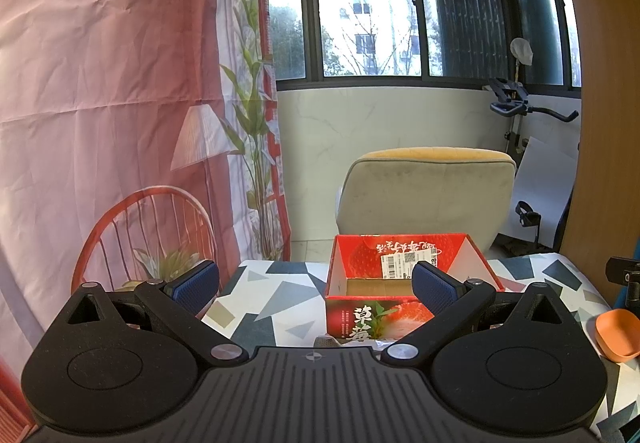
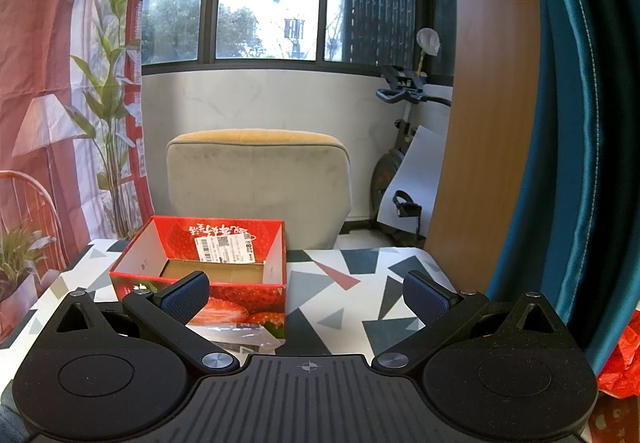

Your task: Organize soft objects

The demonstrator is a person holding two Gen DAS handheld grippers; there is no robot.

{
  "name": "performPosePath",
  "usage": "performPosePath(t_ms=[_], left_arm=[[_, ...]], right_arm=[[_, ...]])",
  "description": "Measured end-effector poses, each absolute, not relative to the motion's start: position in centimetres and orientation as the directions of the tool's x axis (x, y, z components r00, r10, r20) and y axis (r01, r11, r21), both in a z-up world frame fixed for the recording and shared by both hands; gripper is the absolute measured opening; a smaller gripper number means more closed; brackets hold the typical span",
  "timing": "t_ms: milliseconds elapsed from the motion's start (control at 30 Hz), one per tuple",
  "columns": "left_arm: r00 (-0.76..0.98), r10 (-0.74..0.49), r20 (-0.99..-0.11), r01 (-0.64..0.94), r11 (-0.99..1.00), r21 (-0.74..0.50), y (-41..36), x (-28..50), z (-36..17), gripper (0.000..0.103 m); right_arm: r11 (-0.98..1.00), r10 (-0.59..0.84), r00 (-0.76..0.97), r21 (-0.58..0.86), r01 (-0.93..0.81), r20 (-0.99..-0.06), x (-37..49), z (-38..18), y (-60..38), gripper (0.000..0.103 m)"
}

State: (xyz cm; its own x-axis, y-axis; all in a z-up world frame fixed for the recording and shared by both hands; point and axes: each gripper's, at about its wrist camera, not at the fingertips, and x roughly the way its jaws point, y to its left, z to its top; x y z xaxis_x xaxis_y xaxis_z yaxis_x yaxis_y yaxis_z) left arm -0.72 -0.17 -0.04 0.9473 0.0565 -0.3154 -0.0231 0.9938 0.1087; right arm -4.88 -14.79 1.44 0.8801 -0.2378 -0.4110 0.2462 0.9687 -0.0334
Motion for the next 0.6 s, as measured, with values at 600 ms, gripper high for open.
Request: performPosePath(t_ms=[600], left_arm=[[0.945,0.058,-0.322,-0.022,0.993,0.113,-0.39,-0.93,-0.69,0.103]], right_arm=[[0.969,-0.238,0.879,-0.033,0.247,-0.412,-4.81,1.33,-14.75,0.103]])
